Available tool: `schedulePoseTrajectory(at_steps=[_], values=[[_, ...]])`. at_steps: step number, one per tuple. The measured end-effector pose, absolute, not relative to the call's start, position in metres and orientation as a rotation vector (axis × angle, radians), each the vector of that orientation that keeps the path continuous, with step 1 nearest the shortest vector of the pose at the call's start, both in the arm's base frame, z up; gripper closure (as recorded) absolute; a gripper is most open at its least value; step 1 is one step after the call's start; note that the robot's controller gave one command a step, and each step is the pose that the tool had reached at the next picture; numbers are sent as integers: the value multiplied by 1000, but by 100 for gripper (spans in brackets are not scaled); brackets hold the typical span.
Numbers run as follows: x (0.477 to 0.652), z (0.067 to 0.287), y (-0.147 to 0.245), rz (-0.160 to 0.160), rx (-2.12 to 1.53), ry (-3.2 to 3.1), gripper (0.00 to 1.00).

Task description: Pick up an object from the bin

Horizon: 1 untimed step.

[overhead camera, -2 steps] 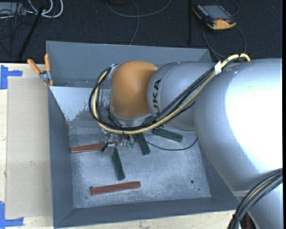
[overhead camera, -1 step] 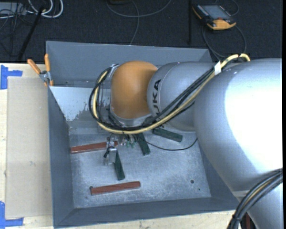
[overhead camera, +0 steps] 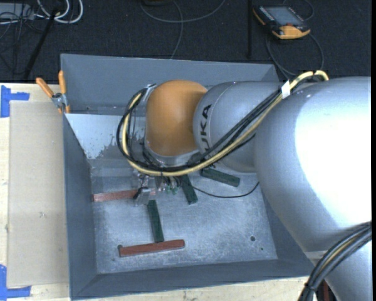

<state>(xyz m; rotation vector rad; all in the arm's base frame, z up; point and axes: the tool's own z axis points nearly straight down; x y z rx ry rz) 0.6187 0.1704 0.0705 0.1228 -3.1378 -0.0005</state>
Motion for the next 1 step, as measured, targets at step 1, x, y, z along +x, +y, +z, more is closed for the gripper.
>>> schedulePoseTrajectory(at_steps=[1], values=[[602,222,175,-2,455,-3119,100]])
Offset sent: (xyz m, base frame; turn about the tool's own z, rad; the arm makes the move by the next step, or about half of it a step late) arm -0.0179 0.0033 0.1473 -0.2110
